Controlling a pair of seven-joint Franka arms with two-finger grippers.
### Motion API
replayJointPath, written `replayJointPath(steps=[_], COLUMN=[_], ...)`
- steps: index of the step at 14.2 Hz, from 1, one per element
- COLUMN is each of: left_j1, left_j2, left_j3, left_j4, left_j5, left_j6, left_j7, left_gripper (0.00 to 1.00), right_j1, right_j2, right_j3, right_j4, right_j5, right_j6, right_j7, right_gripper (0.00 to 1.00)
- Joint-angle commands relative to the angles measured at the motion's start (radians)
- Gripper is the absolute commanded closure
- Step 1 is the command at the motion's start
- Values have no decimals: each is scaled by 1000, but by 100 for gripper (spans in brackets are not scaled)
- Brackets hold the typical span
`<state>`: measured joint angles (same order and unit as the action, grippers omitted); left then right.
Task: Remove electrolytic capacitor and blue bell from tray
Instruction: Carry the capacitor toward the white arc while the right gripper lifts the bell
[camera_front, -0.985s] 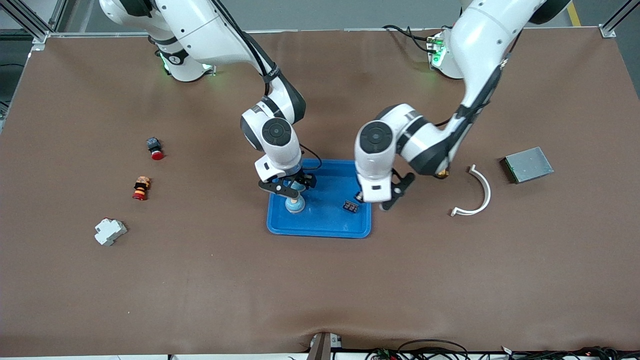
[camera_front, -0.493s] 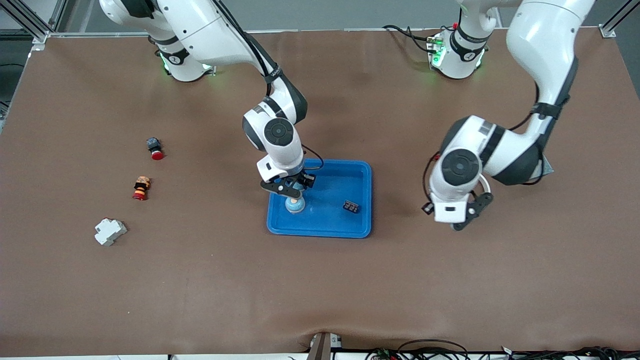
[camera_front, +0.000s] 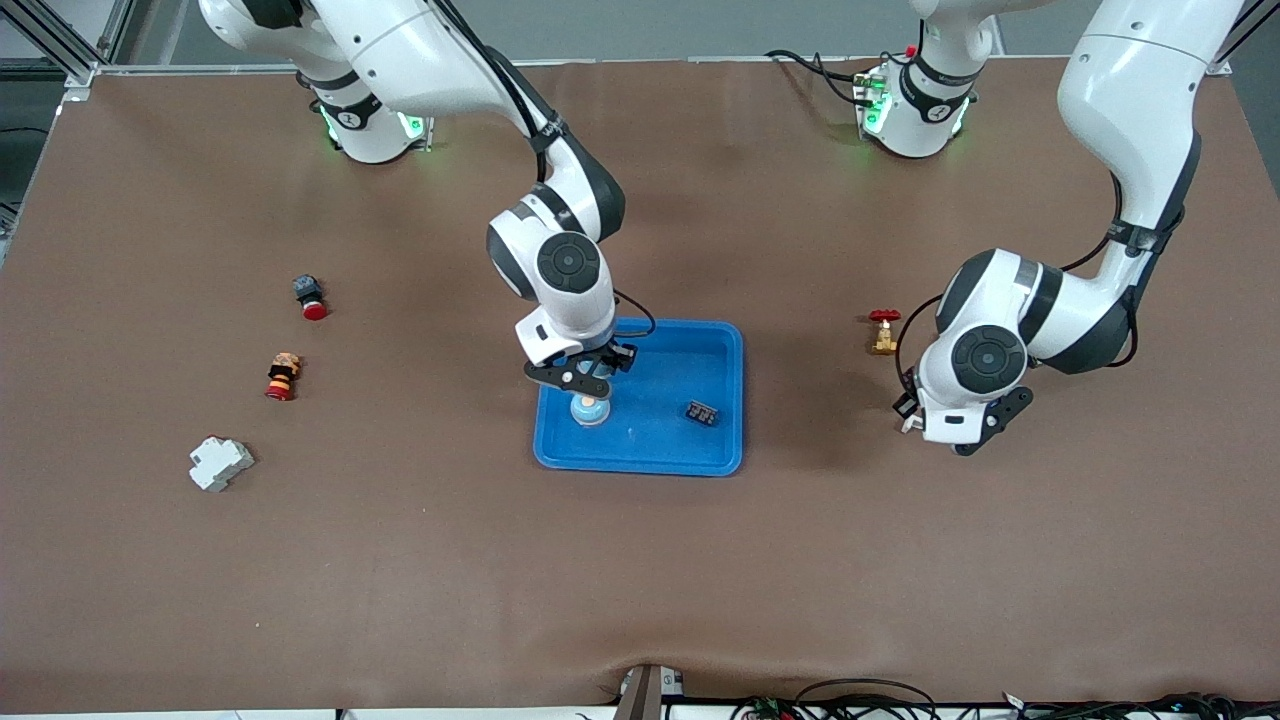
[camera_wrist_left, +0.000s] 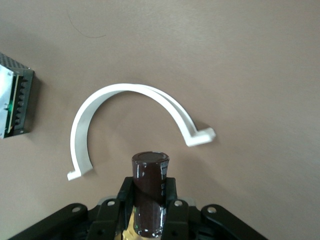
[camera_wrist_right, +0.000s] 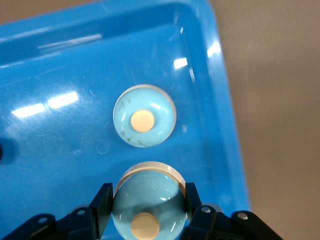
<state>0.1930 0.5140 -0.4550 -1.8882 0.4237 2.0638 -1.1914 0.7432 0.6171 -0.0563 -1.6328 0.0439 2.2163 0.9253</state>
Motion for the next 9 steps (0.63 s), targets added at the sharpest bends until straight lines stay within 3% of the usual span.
replayJointPath(steps=[1, 9], left_j1=[66, 68], left_j2=[-40, 17], left_j3=[-17, -14], left_j4=[-114, -117], left_j5=[43, 43], left_j6=[99, 90], left_j7=[12, 16], left_gripper=[100, 100], right_j1=[-73, -318], right_j2=[-107, -456], right_j3=[6, 9], right_j4=[-30, -335], right_j5=[14, 19], right_j6=[-102, -181], right_j7=[-152, -666], right_gripper=[100, 100])
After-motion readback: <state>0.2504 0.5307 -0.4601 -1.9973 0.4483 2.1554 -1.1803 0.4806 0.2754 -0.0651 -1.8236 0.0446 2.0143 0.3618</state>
